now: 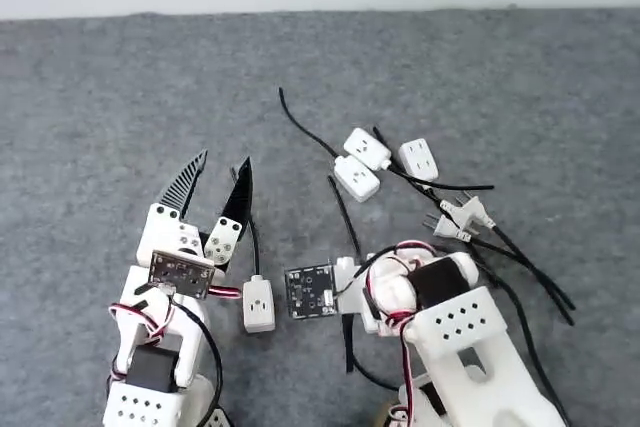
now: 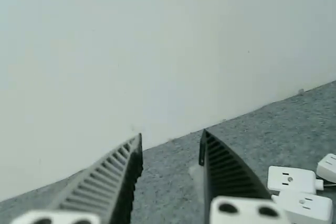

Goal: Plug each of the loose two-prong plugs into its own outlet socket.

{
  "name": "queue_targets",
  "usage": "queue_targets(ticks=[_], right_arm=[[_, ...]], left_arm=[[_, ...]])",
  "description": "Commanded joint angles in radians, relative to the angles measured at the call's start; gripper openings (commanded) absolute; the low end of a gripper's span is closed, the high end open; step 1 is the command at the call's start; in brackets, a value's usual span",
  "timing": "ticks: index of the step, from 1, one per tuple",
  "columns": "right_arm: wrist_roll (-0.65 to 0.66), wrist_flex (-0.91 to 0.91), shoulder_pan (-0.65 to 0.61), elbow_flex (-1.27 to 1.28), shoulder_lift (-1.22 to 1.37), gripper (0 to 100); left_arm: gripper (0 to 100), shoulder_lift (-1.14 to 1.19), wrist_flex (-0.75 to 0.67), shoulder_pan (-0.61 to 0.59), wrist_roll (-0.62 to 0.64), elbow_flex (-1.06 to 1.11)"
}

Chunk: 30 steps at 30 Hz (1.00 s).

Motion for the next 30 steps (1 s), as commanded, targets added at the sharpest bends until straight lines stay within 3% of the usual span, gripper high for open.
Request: queue_targets(ticks=[1, 30], right_arm=[[0.021, -0.051, 0.016, 0.006, -0.002, 0.8], [-0.048, -0.140, -0.087, 0.098, -0.007, 0.8]], left_arm=[[17, -0.005, -0.029, -0.005, 0.005, -0.005], [17, -0.005, -0.029, -0.005, 0.005, -0.005]])
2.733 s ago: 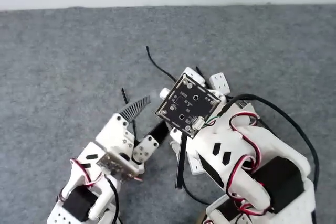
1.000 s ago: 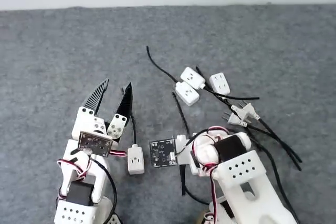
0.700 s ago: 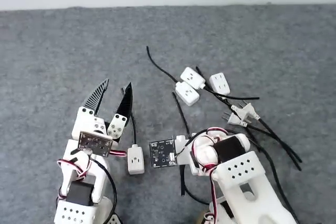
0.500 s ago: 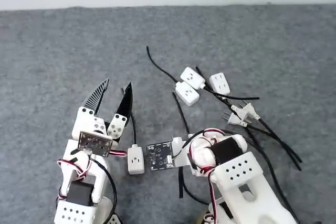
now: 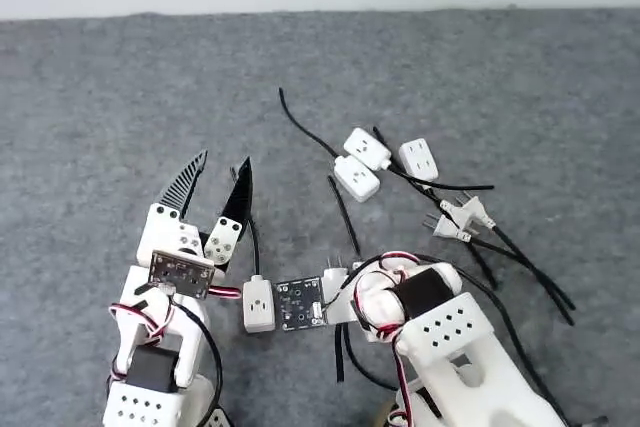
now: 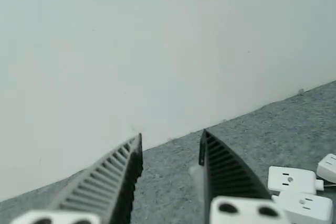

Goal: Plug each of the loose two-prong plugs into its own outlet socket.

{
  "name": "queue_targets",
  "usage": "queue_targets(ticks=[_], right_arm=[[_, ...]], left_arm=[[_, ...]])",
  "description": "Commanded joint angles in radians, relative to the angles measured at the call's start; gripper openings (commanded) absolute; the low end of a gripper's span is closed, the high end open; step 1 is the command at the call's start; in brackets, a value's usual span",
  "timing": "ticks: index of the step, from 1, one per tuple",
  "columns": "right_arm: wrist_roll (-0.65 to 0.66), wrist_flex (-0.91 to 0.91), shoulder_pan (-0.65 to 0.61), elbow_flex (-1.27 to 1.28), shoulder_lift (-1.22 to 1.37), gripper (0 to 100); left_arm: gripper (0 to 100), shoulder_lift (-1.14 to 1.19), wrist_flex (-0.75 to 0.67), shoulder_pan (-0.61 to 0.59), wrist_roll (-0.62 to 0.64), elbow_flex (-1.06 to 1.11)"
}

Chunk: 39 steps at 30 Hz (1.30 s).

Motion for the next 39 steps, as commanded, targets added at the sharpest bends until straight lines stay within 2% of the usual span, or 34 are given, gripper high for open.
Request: queue_targets(ticks=[1, 31, 39], right_arm=[[-0.009, -0.019, -0.002, 0.011, -0.008, 0.8], [0.040, -0.153, 0.093, 0.152, -0.012, 0.8], [0.100, -0.168, 0.145, 0.192, -0.008, 0.8]], left_arm=[[17, -0.005, -0.029, -0.005, 0.005, -0.005], [17, -0.005, -0.029, 0.003, 0.003, -0.005], [17, -0.006, -0.029, 0.044, -0.048, 0.010]])
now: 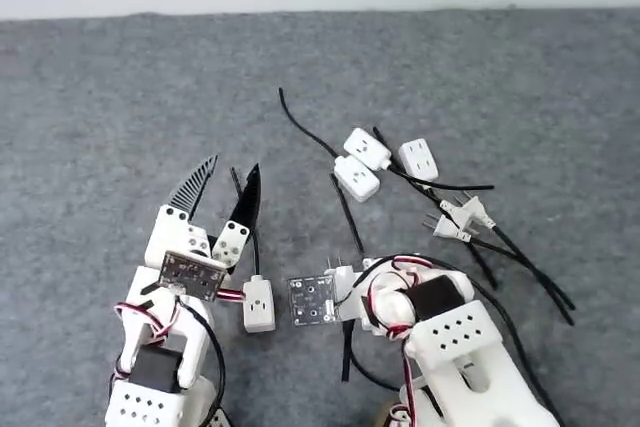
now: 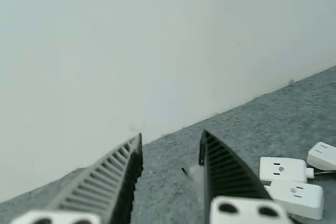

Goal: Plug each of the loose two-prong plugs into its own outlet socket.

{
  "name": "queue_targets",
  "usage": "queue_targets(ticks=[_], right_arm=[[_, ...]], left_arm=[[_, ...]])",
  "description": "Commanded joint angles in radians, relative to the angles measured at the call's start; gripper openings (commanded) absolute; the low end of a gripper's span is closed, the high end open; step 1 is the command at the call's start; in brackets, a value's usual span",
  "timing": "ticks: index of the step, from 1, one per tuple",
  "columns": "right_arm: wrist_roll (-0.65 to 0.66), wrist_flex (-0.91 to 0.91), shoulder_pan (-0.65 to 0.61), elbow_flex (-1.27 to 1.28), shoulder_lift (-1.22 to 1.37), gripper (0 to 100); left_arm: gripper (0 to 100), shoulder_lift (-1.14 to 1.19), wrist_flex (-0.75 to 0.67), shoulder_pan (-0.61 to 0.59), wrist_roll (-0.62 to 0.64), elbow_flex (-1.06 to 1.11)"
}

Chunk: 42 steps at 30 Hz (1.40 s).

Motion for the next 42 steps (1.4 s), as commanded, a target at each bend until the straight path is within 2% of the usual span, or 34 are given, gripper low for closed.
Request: queue_targets(ticks=[1, 8, 20, 28, 42], right_arm=[[0.028, -0.045, 0.035, 0.086, 0.015, 0.8], [0.023, -0.183, 0.033, 0.183, 0.021, 0.8], [0.029, -0.174, 0.027, 0.183, 0.022, 0.8], [0.077, 0.077, 0.027, 0.078, 0.022, 0.8], [0.071, 0.182, -0.018, 0.072, 0.013, 0.8]], left_arm=[[17, -0.006, -0.029, 0.011, -0.015, -0.013], [17, -0.006, -0.029, 0.011, -0.015, -0.012], [17, -0.006, -0.029, 0.011, -0.015, -0.012], [17, -0.006, -0.029, 0.011, -0.015, -0.012], [17, -0.006, -0.029, 0.011, -0.015, -0.013]])
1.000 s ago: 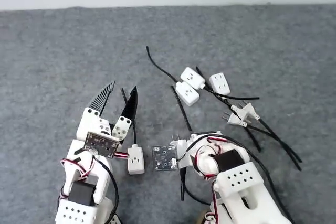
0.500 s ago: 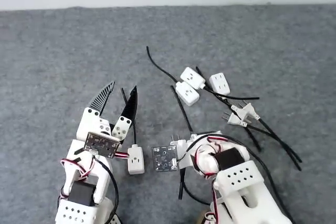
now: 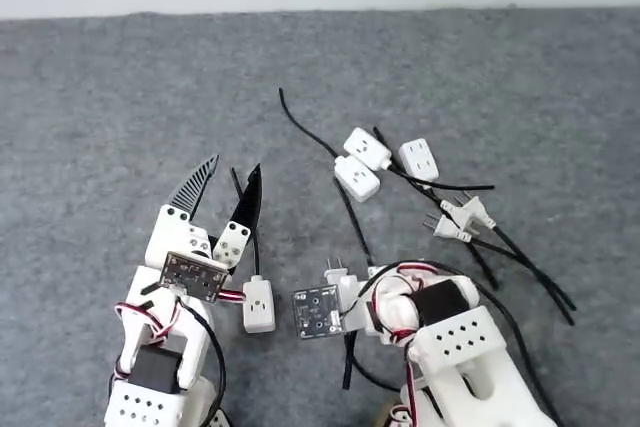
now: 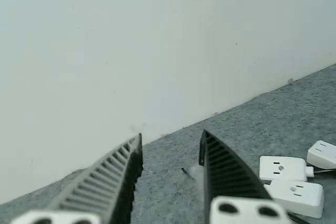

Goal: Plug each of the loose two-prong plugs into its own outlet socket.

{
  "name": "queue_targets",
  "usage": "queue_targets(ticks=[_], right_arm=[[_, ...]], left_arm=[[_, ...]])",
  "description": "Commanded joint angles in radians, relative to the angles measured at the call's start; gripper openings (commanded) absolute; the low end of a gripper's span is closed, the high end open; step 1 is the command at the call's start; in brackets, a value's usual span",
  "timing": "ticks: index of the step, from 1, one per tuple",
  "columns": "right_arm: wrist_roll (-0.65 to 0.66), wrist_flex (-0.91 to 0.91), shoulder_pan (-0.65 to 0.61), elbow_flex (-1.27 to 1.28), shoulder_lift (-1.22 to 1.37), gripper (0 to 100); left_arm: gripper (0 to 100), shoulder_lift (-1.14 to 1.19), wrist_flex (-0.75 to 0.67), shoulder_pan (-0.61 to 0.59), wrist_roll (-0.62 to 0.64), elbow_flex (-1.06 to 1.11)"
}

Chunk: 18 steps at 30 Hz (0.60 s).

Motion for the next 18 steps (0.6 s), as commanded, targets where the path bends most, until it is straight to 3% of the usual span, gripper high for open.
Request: queue_targets(ticks=[1, 15, 18], right_arm=[[0.011, 0.088, -0.021, 0.034, 0.033, 0.8], [0.008, 0.031, -0.021, 0.032, 0.042, 0.8], [-0.046, -0.031, -0.018, 0.032, 0.044, 0.8]], left_arm=[[17, -0.006, -0.029, 0.008, -0.009, -0.013], [17, -0.006, -0.029, 0.008, -0.009, -0.013], [17, -0.006, -0.029, 0.008, -0.009, -0.013]])
